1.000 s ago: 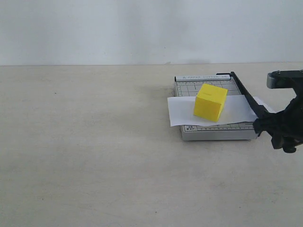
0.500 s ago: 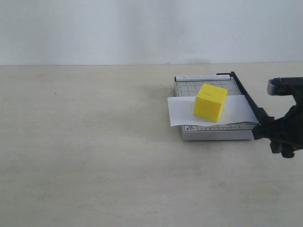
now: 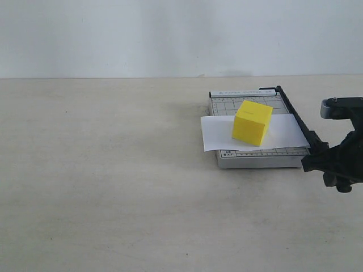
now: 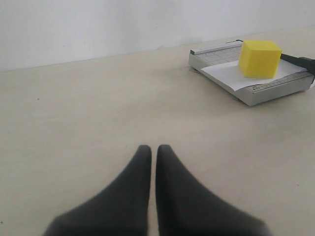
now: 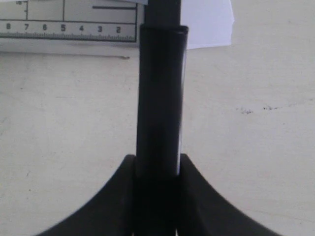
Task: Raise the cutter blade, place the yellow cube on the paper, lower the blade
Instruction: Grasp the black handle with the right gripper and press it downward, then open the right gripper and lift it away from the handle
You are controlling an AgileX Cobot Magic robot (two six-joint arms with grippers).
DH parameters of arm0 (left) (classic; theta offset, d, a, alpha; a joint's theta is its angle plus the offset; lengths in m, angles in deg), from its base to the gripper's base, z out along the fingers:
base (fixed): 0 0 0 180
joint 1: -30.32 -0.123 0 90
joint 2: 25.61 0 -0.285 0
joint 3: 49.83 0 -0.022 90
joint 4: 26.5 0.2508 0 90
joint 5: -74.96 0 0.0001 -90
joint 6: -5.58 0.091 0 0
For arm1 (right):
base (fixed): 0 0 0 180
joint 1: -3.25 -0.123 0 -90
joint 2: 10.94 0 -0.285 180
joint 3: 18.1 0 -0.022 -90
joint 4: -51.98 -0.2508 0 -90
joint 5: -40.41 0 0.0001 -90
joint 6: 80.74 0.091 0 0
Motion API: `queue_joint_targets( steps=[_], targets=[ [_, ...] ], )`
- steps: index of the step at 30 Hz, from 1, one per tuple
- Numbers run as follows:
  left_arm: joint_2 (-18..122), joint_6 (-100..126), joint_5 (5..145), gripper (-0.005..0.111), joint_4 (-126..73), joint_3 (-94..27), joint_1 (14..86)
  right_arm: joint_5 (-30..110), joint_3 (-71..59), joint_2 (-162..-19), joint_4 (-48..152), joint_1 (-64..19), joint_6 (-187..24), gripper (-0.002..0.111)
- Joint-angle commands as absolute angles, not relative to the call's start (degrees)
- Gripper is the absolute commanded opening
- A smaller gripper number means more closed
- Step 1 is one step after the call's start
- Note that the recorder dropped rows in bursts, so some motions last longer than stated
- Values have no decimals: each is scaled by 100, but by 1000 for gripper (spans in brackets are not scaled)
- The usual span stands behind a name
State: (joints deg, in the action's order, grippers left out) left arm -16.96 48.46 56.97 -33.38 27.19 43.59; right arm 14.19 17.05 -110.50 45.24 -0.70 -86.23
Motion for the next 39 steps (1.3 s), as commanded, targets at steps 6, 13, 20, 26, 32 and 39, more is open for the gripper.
queue_joint_targets(
  steps=[6,13,20,26,32,39],
  targets=[
    [-1680,4848,5694,4,-3310,2738,4345,1269,1799,-11143,4486,-70,-8688,0],
    [-1680,4848,5694,4,-3310,2738,4345,1315,1799,-11143,4486,-70,-8688,5],
    [-1680,4848,5694,4,-3310,2738,4345,1337,1799,-11143,4486,-70,-8714,60],
    [-1680,4848,5694,4,-3310,2738,4345,1314,1597,-10933,4486,-70,-8821,67],
    [-1680,4848,5694,4,-3310,2738,4345,1327,1298,-10118,4486,-70,-8949,67],
    [-1680,4848,5694,4,-3310,2738,4345,1550,1271,-8859,4474,-70,-9188,56]
  ],
)
